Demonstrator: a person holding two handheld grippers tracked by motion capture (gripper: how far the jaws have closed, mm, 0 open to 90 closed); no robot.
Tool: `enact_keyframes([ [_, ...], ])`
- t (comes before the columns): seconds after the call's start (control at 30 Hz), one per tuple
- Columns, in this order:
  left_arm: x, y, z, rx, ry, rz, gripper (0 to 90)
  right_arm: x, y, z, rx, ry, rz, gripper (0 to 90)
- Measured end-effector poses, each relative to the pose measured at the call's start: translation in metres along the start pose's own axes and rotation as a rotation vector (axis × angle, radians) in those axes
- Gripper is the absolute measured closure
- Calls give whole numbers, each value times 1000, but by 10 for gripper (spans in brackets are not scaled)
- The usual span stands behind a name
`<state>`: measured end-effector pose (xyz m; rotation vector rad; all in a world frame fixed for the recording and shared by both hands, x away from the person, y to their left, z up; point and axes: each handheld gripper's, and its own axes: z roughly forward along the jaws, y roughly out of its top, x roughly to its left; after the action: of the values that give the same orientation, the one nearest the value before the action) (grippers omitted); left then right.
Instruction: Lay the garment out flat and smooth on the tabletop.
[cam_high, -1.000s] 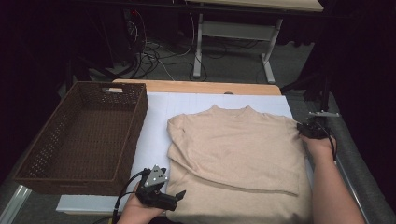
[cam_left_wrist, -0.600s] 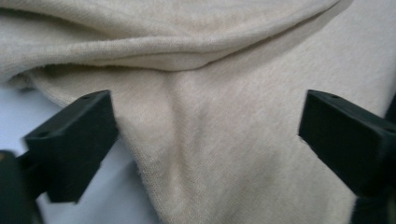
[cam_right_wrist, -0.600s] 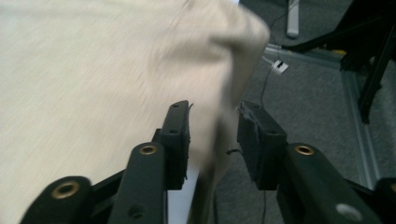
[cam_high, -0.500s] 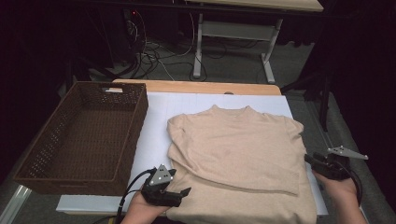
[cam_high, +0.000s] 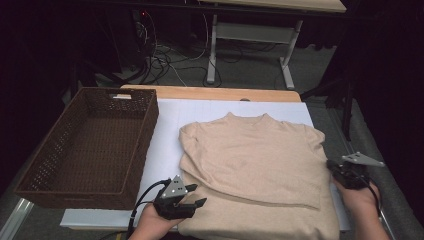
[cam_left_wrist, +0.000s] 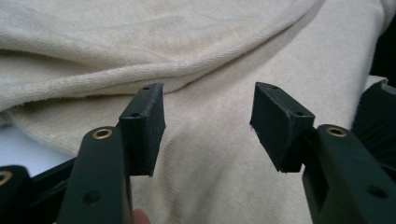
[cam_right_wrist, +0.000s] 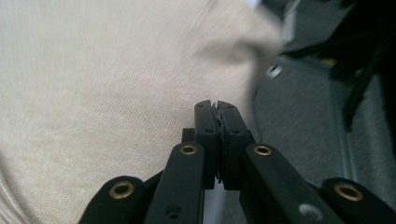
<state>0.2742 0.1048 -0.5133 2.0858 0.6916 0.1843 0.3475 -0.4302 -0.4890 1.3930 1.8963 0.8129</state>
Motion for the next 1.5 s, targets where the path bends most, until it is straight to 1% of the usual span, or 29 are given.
enact_keyframes([
  [0.07,-2,0,0,8,12,28,475,-6,-7,-1,15,2,42,893],
  [0.13,-2,0,0,18,15,27,475,0,-17,7,67,-3,26,885],
  [0.17,-2,0,-1,18,16,20,475,1,-19,6,51,-6,27,864],
  [0.2,-2,0,-1,20,23,13,476,1,-19,3,39,4,45,800],
  [0.23,-2,-1,-1,28,27,11,475,2,-18,-5,10,2,62,729],
  [0.3,-1,-1,-1,33,30,10,473,6,-20,-21,-34,27,81,667],
  [0.37,0,-3,-1,45,59,3,396,16,-29,-38,-44,53,71,605],
  [0.4,3,-5,1,61,87,-25,374,22,-36,-46,-41,59,65,591],
  [0.43,3,-5,1,61,87,-25,373,28,-44,-54,-36,70,65,576],
  [0.47,4,-8,6,111,58,-35,374,34,-53,-61,-27,83,65,559],
  [0.5,2,-9,9,127,58,-22,375,39,-61,-67,-11,87,60,543],
  [0.57,-2,-9,10,138,87,10,397,45,-77,-76,21,88,50,527],
  [0.63,-5,-9,10,132,92,30,476,49,-87,-82,29,92,55,524],
  [0.73,-7,-10,10,128,95,33,585,52,-95,-88,15,93,79,550],
  [0.83,-6,-9,10,130,85,30,741,55,-100,-94,20,126,83,692],
  [0.87,-6,-8,11,132,81,28,772,55,-100,-94,22,136,86,746],
  [0.9,-6,-7,12,132,80,23,772,55,-100,-94,22,136,86,746],
  [0.93,-6,-6,13,135,81,26,790,54,-100,-95,25,146,88,827],
  [0.97,-7,-6,13,133,84,23,798,54,-99,-94,25,159,88,856],
  [1.0,-9,-5,13,131,86,23,804,54,-99,-94,22,156,80,866],
  [1.03,-10,-5,13,128,80,26,812,54,-98,-96,19,137,73,871],
  [1.07,-12,-5,12,123,60,31,815,52,-97,-98,15,110,62,873],
  [1.13,-20,-3,14,125,26,55,819,43,-93,-104,-3,92,57,875],
  [1.23,-31,0,18,131,-6,93,819,30,-93,-108,-12,43,56,886],
  [1.3,-36,0,19,135,-7,109,818,22,-97,-112,-15,38,83,886],
  [1.37,-36,-2,18,152,13,132,816,20,-102,-115,0,41,79,887],
  [1.4,-33,-3,16,149,15,119,816,21,-106,-116,6,44,77,887],
  [1.43,-30,-5,14,146,12,106,816,22,-110,-117,13,51,91,887],
  [1.5,-25,-6,9,146,13,89,816,23,-115,-119,7,63,99,887],
])
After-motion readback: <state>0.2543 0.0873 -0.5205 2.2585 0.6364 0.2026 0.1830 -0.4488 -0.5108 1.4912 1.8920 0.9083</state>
